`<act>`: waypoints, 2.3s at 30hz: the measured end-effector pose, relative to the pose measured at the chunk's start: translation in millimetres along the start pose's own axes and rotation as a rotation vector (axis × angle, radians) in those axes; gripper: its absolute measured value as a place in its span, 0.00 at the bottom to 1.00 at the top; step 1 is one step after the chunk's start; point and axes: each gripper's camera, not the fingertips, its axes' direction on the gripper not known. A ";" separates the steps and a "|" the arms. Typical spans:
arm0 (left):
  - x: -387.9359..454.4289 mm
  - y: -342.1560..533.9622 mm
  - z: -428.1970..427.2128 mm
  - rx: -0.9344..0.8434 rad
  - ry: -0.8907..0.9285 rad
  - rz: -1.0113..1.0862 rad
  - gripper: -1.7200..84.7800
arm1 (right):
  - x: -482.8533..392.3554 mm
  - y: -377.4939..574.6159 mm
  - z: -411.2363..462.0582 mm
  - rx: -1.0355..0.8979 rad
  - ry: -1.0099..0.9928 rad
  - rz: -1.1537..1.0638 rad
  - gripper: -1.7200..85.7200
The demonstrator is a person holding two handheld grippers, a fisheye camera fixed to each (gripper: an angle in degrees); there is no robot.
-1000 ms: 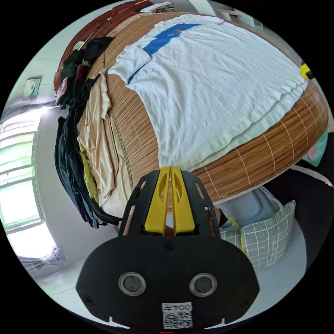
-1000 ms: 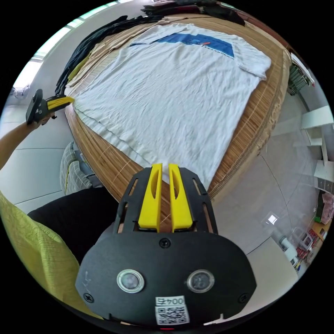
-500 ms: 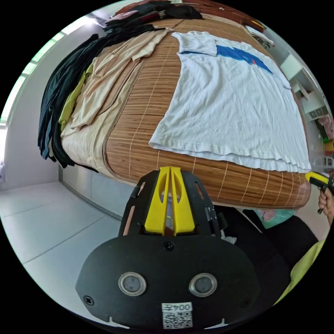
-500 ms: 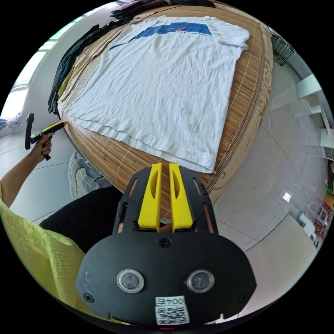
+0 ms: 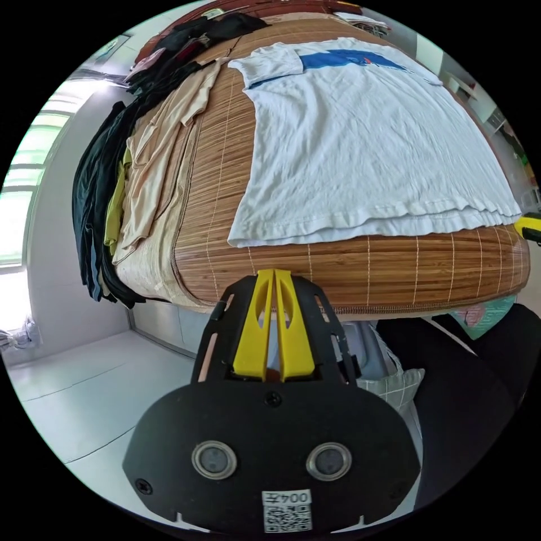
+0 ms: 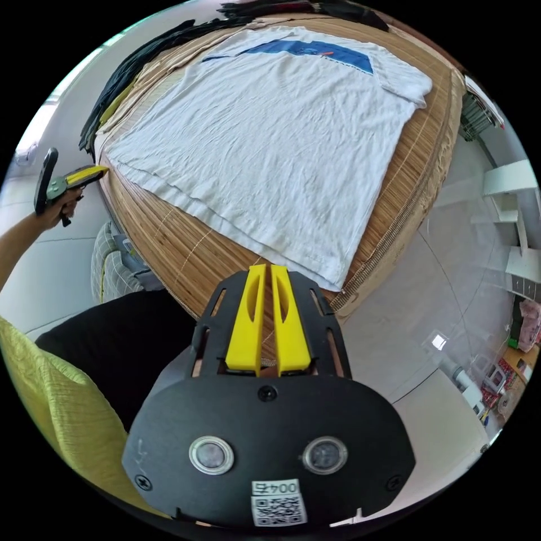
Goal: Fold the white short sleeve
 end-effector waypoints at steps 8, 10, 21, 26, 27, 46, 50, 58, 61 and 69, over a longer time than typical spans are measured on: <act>41.7 55.1 -0.6 0.054 -0.298 0.335 0.09 | -22.6 2.5 -27.7 -0.017 0.049 -0.021 0.07; 43.6 65.8 -1.7 0.100 -0.348 0.397 0.11 | -27.5 7.0 -42.5 0.004 0.049 -0.014 0.09; 83.2 106.3 52.8 0.153 -0.480 0.779 0.14 | -60.5 19.3 -88.8 0.015 0.083 0.029 0.10; 94.9 133.1 73.1 0.179 -0.535 0.925 0.13 | -89.9 29.0 -107.2 0.017 0.127 0.025 0.10; 96.0 136.2 75.8 0.183 -0.541 0.940 0.13 | -99.5 30.8 -111.6 0.019 0.154 0.016 0.11; 105.7 169.3 140.2 0.196 -0.561 0.889 0.03 | -275.3 38.5 -135.0 0.015 0.770 -0.474 0.13; 105.7 164.7 148.5 0.181 -0.546 0.833 0.03 | -285.6 37.8 -133.8 0.018 0.828 -0.550 0.12; 100.9 151.8 153.0 0.164 -0.542 0.708 0.03 | -280.5 15.9 -151.4 0.036 0.827 -0.593 0.05; 99.1 149.3 146.5 0.160 -0.535 0.669 0.03 | -275.0 17.9 -179.6 0.076 0.810 -0.584 0.04; 95.6 154.3 118.2 0.142 -0.515 0.622 0.03 | -265.9 39.3 -232.6 0.091 0.785 -0.605 0.03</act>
